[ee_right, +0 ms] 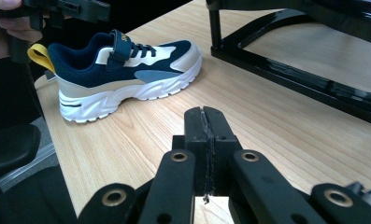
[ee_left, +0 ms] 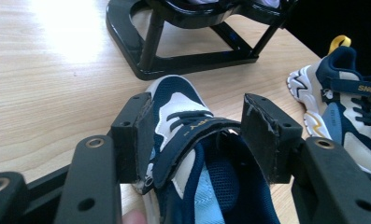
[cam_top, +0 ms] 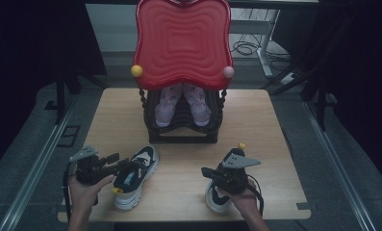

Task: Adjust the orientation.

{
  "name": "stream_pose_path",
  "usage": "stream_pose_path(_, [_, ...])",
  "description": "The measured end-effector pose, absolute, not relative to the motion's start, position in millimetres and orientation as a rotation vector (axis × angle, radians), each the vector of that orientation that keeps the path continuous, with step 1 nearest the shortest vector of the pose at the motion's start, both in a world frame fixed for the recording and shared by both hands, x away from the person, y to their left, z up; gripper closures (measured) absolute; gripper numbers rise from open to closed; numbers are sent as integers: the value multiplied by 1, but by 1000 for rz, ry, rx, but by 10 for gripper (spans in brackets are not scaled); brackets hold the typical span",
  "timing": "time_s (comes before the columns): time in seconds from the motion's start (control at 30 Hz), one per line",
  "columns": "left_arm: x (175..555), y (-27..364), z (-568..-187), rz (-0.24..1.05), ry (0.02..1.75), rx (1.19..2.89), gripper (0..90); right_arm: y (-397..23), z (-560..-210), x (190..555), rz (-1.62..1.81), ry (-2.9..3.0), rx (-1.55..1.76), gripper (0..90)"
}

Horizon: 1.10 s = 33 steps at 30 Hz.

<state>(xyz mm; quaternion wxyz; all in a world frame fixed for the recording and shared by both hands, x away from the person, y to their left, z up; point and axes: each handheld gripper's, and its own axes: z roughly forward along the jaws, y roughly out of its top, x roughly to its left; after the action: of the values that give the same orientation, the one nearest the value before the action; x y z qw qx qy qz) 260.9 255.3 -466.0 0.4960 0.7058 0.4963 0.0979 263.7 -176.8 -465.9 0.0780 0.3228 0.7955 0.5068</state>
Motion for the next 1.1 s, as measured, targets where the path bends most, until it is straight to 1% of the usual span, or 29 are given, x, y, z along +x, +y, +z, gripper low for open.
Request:
stream_pose_path(0.3, [261, 256, -466, 236, 1205, 1713, 443, -186, -475, 262, 1446, 2380, 1004, 894])
stream_pose_path(1.1, [261, 256, -466, 249, 1205, 1721, 442, -177, -497, 251, 1325, 2487, 989, 897])
